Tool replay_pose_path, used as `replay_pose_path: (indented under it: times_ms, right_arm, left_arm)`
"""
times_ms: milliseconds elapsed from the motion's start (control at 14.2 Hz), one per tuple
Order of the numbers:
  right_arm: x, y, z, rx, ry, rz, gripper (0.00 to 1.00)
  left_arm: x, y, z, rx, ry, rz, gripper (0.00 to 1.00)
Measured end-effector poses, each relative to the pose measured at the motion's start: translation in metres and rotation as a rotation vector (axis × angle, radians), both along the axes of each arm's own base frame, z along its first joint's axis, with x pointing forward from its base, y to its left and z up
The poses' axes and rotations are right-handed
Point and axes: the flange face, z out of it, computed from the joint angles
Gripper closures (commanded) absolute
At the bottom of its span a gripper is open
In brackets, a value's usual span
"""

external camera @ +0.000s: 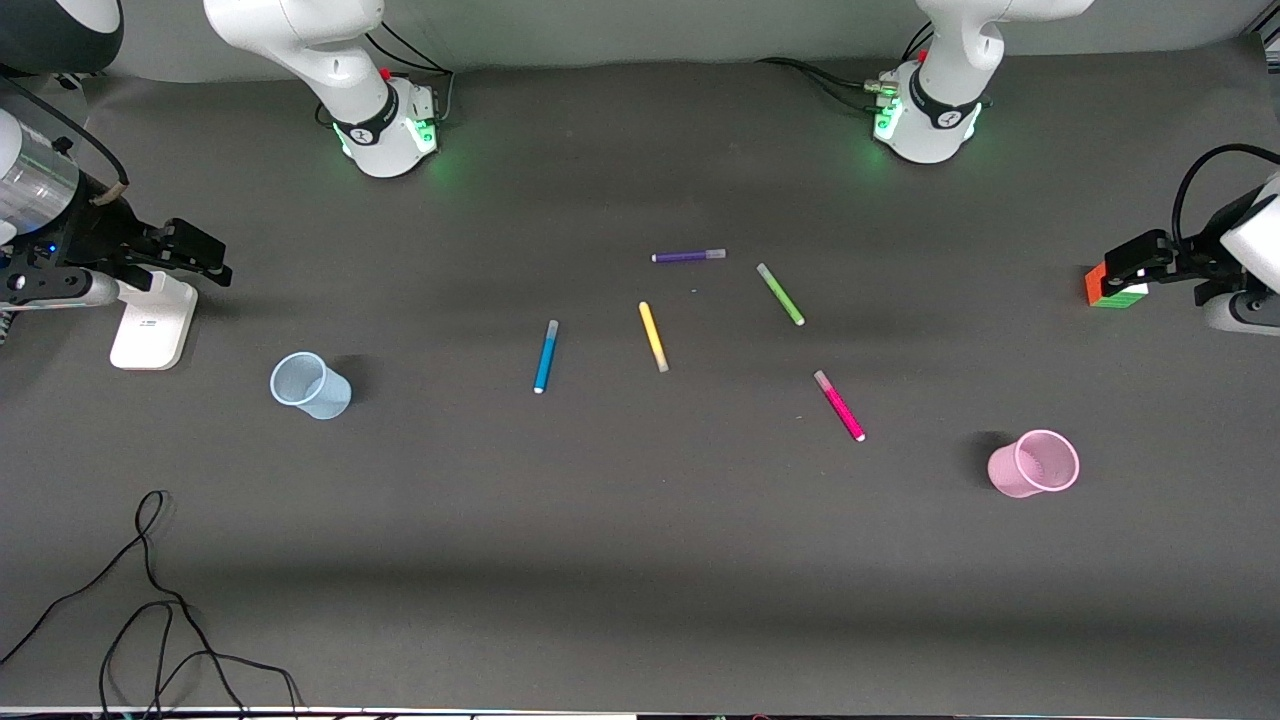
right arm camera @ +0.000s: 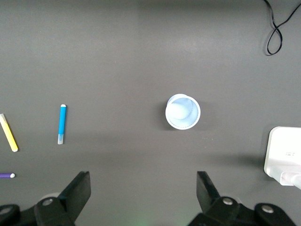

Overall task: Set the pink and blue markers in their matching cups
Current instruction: 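Move the right gripper toward the blue marker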

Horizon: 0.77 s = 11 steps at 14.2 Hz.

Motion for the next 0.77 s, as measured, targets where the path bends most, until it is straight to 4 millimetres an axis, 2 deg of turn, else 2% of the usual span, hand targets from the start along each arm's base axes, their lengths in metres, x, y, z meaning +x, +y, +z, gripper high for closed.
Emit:
replay_pose_path:
  times_ms: [563, 704, 775]
  right_arm:
    - [0.001, 0.004, -0.003, -0.002, 0.013, 0.003, 0.00]
    - [0.005, 0.019, -0.012, -0.006, 0.033, 0.007, 0.00]
    - [0.008, 0.035, -0.022, -0.005, 0.052, 0.010, 0.00]
  left_arm:
    - [0.000, 0.000, -0.002, 0.000, 0.005, 0.000, 0.00]
    - [0.000, 0.000, -0.003, 0.000, 0.006, 0.000, 0.00]
    - [0.001, 0.000, -0.004, 0.000, 0.007, 0.000, 0.00]
